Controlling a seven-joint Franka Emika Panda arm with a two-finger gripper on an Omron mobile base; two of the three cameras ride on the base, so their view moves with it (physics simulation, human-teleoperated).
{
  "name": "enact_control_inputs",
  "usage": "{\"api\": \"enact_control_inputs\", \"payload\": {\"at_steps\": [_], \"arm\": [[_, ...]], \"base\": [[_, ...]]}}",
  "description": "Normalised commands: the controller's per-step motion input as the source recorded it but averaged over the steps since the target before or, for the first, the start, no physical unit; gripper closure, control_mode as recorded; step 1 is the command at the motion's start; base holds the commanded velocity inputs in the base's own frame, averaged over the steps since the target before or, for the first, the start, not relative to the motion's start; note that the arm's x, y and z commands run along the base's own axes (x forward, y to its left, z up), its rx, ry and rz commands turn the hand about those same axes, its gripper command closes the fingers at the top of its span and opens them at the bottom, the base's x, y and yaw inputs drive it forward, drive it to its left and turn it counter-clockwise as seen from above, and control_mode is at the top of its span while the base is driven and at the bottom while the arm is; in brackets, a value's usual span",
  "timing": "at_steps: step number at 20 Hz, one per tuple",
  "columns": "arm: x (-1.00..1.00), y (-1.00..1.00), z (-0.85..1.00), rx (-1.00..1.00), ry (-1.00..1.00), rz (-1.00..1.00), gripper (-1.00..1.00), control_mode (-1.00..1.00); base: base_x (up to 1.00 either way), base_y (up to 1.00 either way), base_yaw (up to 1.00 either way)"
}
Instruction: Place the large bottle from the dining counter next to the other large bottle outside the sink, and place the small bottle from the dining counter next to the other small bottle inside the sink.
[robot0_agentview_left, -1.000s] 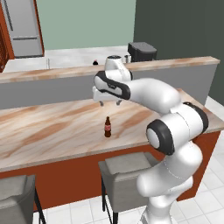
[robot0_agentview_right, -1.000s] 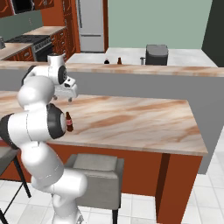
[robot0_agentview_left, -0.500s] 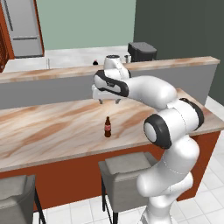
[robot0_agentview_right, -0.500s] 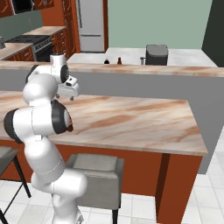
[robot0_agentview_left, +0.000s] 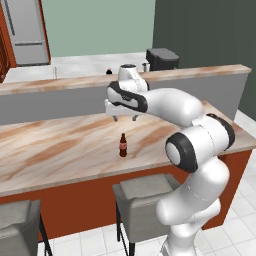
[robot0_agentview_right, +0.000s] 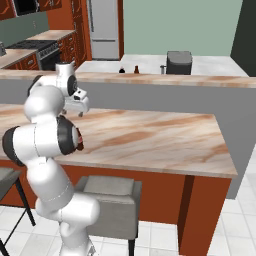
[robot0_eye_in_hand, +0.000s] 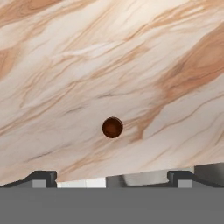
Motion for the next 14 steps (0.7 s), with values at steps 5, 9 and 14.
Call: {"api": "enact_control_inputs", "payload": {"at_steps": [5, 9, 14], "arm": [[-0.14, 0.00, 0.00, 0.00, 0.00, 0.00, -1.00, -1.00], [0.03, 0.00, -0.01, 0.00, 0.00, 0.00, -1.00, -1.00], [0.25, 0.00, -0.06, 0.00, 0.00, 0.00, -1.00, -1.00]], "base": [[0.00, 0.00, 0.00], [0.00, 0.00, 0.00], [0.00, 0.00, 0.00]]}}
